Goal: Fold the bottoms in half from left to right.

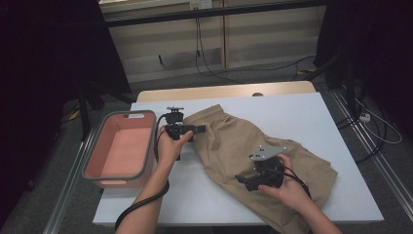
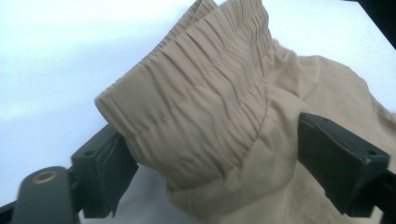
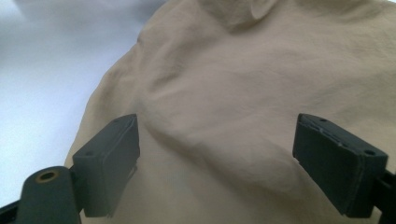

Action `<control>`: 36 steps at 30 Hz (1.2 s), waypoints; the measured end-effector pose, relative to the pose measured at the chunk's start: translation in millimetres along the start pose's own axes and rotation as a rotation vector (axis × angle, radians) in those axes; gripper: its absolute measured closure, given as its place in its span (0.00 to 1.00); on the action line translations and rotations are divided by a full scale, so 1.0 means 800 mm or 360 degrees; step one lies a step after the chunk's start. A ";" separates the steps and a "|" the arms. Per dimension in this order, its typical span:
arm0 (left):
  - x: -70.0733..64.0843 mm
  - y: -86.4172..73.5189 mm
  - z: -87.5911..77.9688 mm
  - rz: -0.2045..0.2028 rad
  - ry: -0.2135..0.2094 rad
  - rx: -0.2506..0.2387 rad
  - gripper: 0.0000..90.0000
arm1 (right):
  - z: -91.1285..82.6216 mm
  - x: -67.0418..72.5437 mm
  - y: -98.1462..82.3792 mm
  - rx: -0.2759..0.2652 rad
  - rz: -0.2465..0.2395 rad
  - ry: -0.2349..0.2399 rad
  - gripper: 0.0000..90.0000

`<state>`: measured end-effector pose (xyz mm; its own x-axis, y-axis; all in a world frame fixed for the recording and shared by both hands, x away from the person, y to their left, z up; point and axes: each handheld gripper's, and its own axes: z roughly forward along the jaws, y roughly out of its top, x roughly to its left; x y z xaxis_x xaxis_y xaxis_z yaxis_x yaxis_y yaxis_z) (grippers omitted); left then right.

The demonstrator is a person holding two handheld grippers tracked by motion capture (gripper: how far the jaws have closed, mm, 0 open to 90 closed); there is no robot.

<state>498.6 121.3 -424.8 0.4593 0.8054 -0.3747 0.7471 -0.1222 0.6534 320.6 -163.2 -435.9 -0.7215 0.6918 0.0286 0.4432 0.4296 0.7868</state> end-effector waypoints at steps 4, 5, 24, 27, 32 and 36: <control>0.002 0.004 0.005 -0.0047 0.0007 0.0018 0.25 | 0.000 -0.001 0.000 0.0001 0.0002 0.0000 0.17; 0.002 0.004 0.005 -0.0047 0.0007 0.0018 0.27 | 0.000 -0.001 0.000 0.0001 0.0002 0.0000 0.17; 0.000 0.012 -0.013 -0.0097 0.0035 0.0049 0.60 | -0.003 -0.003 -0.002 0.0000 0.0008 -0.0015 0.16; 0.006 0.012 -0.022 -0.0112 0.0033 0.0026 0.60 | -0.004 -0.003 -0.002 -0.0002 0.0009 -0.0015 0.16; 0.021 0.012 -0.039 -0.0140 0.0043 0.0017 0.60 | -0.004 -0.002 -0.001 -0.0006 0.0004 -0.0018 0.16; 0.027 0.014 -0.046 -0.0147 0.0062 0.0009 0.60 | -0.005 -0.002 -0.001 -0.0009 0.0007 -0.0022 0.16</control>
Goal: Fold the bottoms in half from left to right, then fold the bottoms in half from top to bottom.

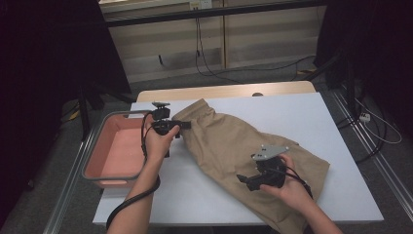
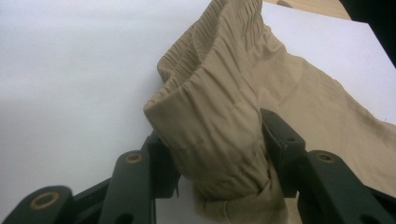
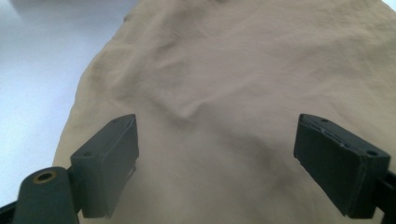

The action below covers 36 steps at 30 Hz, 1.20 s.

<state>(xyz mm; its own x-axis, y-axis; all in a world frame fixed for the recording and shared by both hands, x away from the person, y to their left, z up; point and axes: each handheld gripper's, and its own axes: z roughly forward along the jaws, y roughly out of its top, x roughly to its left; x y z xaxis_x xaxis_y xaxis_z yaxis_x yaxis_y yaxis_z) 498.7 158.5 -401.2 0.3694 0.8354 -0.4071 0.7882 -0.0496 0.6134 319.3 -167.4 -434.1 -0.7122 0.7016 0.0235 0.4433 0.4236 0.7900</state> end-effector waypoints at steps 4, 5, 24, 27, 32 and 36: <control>0.003 0.003 -0.006 0.0004 0.0019 -0.0006 0.60 | -0.002 -0.001 -0.001 -0.0004 0.0006 -0.0008 0.16; 0.003 0.003 -0.007 0.0002 0.0021 -0.0006 0.60 | -0.003 -0.002 -0.001 -0.0004 0.0012 -0.0009 0.16; 0.024 0.016 -0.032 -0.0015 0.0106 -0.0052 0.60 | -0.004 -0.008 -0.003 -0.0004 0.0027 -0.0027 0.15; 0.027 0.017 -0.036 -0.0017 0.0110 -0.0053 0.60 | -0.004 -0.009 -0.003 -0.0005 0.0030 -0.0028 0.15; 0.025 0.016 -0.036 -0.0007 0.0105 -0.0057 0.60 | -0.004 -0.008 -0.003 -0.0003 0.0027 -0.0026 0.15; 0.025 0.017 -0.035 -0.0012 0.0110 -0.0058 0.60 | -0.005 -0.008 -0.003 -0.0004 0.0029 -0.0030 0.15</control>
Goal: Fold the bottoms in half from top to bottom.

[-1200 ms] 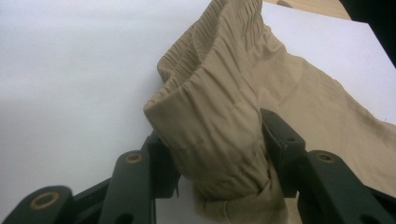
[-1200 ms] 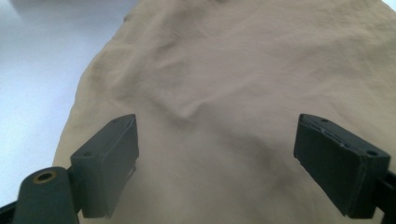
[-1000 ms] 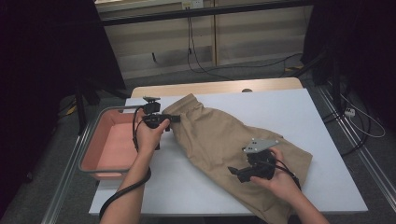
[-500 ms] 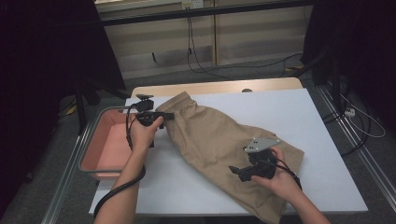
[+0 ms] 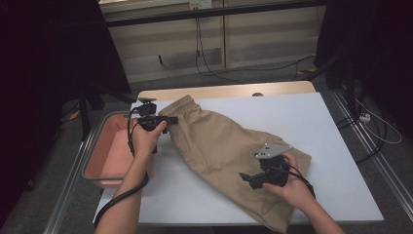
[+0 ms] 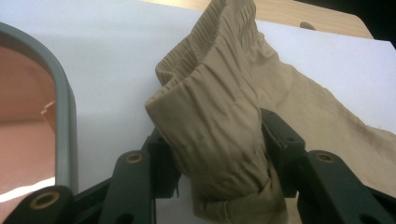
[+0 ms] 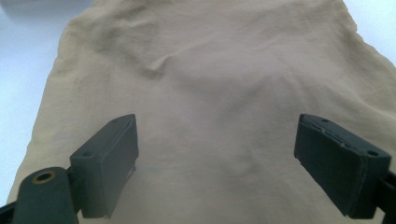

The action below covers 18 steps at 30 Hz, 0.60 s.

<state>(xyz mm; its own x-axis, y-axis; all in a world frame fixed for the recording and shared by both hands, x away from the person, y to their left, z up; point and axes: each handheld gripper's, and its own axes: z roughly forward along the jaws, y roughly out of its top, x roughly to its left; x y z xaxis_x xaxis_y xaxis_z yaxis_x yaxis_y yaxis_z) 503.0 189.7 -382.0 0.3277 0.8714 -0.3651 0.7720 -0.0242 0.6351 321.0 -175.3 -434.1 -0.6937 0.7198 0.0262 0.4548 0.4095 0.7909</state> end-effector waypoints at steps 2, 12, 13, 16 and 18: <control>0.001 0.001 -0.001 0.0000 0.0000 0.0001 0.60 | 0.000 -0.001 0.000 0.0002 0.0000 -0.0003 0.15; 0.011 0.009 -0.017 0.0022 0.0068 -0.0046 0.61 | -0.004 -0.005 -0.002 -0.0001 0.0010 -0.0019 0.15; 0.011 0.009 -0.017 0.0022 0.0068 -0.0046 0.61 | -0.004 -0.005 -0.002 -0.0001 0.0010 -0.0019 0.15; 0.006 0.005 -0.015 0.0045 0.0048 -0.0055 0.61 | -0.004 -0.005 -0.002 -0.0004 0.0009 -0.0019 0.15; 0.003 0.004 -0.015 0.0055 0.0041 -0.0053 0.61 | -0.004 -0.005 -0.002 -0.0003 0.0009 -0.0019 0.15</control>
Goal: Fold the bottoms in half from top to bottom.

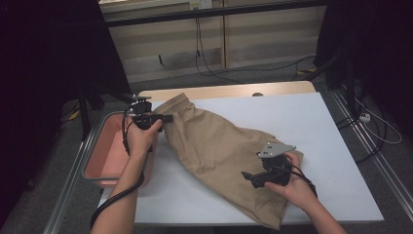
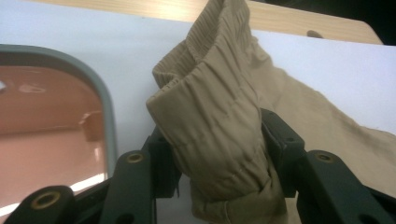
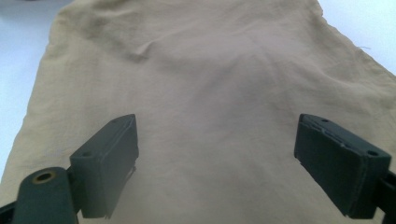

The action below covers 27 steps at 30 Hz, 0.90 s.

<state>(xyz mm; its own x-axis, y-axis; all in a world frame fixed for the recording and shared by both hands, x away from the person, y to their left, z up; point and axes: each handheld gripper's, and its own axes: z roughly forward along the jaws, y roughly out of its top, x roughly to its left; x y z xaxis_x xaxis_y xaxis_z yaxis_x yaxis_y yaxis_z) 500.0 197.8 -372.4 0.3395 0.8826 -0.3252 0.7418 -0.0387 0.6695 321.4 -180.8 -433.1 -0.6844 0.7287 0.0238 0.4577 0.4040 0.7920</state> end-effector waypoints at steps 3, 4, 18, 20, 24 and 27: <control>-0.010 -0.002 0.001 0.0044 -0.0028 -0.0017 0.61 | 0.000 0.000 -0.001 0.0004 -0.0002 -0.0001 0.15; -0.010 -0.002 0.001 0.0044 -0.0028 -0.0017 0.61 | 0.000 0.000 -0.001 0.0004 -0.0002 -0.0001 0.15; -0.052 -0.019 -0.001 0.0270 -0.0148 -0.0039 0.62 | 0.001 -0.004 -0.003 0.0011 0.0015 -0.0022 0.15; -0.058 -0.022 -0.002 0.0309 -0.0163 -0.0031 0.62 | 0.001 -0.004 -0.003 0.0010 0.0015 -0.0022 0.15; -0.070 -0.027 -0.001 0.0355 -0.0201 -0.0030 0.62 | 0.000 -0.004 -0.003 0.0010 0.0015 -0.0024 0.15; -0.075 -0.031 -0.001 0.0379 -0.0211 -0.0027 0.62 | 0.001 -0.004 -0.004 0.0014 0.0018 -0.0026 0.15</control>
<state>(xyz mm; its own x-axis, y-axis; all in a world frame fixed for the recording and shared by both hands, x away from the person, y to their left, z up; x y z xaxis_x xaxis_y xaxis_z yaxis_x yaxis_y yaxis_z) 461.1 146.2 -369.1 0.5770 0.7804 -0.2409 0.6224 -0.2290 0.7485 322.7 -184.5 -436.1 -0.6699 0.7421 0.0229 0.4703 0.4003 0.7865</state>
